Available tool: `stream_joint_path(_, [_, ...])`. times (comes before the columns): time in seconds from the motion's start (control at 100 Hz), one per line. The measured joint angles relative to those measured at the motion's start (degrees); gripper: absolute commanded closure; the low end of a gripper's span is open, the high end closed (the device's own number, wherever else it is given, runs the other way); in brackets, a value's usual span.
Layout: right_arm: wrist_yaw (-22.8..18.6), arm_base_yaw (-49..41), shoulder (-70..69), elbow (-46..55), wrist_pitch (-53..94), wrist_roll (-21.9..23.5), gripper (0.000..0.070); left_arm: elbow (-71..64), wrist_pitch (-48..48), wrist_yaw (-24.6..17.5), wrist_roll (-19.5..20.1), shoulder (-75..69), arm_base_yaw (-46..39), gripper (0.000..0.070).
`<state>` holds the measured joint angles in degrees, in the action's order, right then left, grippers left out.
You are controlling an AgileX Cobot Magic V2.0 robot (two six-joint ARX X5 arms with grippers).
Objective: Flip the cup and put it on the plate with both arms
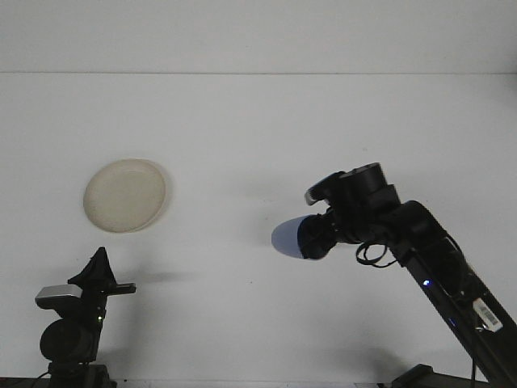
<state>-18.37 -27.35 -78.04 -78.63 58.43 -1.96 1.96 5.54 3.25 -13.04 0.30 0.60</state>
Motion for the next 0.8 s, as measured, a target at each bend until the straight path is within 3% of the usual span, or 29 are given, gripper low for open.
stream_joint_path(0.28, [9.62,-14.38,-11.87,-5.35,8.0,-1.81,0.07,0.0,-0.02,-0.02,-7.89,0.02,0.0,0.0687])
stream_joint_path(0.67, [13.25,-21.16,-22.29,-5.38,9.66,-2.12,0.0699,0.0,0.0,-0.02,-10.16,0.02,0.0,0.0687])
stream_joint_path(0.73, [13.46,-21.33,-22.56,-5.38,9.68,-2.12,0.064,0.0,-0.02,-0.02,-10.25,0.0,0.0,0.0687])
stream_joint_path(0.8, [13.46,-21.38,-22.58,-5.38,9.7,-2.12,0.0466,0.0,-0.02,-0.02,-10.27,0.0,0.0,0.0686])
